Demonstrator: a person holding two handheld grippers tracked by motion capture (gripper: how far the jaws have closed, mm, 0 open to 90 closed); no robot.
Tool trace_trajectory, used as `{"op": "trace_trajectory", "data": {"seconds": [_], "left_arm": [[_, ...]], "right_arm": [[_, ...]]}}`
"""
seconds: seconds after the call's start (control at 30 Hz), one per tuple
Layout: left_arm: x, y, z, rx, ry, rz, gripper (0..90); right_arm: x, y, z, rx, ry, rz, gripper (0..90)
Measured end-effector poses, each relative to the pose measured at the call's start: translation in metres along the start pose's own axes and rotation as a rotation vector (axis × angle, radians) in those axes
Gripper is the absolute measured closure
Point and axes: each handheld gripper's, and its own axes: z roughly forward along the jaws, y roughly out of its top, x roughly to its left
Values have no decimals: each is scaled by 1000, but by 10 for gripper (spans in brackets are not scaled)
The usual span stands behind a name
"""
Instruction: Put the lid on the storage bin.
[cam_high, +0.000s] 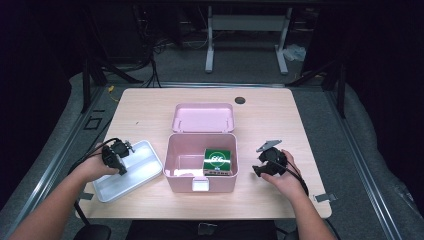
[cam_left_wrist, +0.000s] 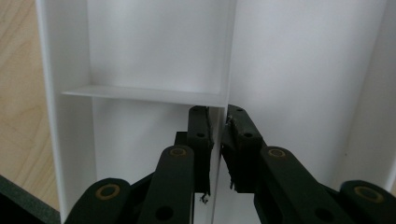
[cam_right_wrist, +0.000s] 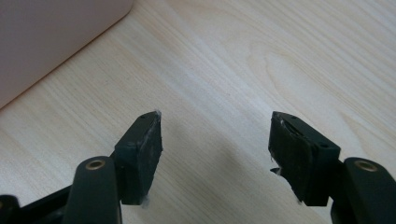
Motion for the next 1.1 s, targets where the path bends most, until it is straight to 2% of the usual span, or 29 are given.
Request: {"op": "trace_trajectory", "data": {"seconds": [0.1, 0.2, 0.3, 0.5, 0.83, 0.93, 1.1], "left_arm": [[1, 2, 3, 6, -21, -1, 849], [2, 3, 4, 4, -22, 6, 866], [3, 0, 5, -15, -37, -3, 872], [3, 1, 5, -12, -29, 14, 881], [6, 0, 3, 5, -29, -14, 890], [7, -3, -2, 11, -23, -19, 891], [11, -9, -20, -10, -9, -40, 891]], "right_arm": [[2, 0, 2, 7, 6, -7, 343], [2, 0, 4, 13, 8, -15, 343], [3, 0, 4, 17, 10, -17, 343], [3, -1, 6, 23, 7, -16, 343], [2, -1, 6, 24, 9, -18, 343], [2, -1, 6, 24, 9, -18, 343], [3, -1, 6, 24, 8, -19, 343]]}}
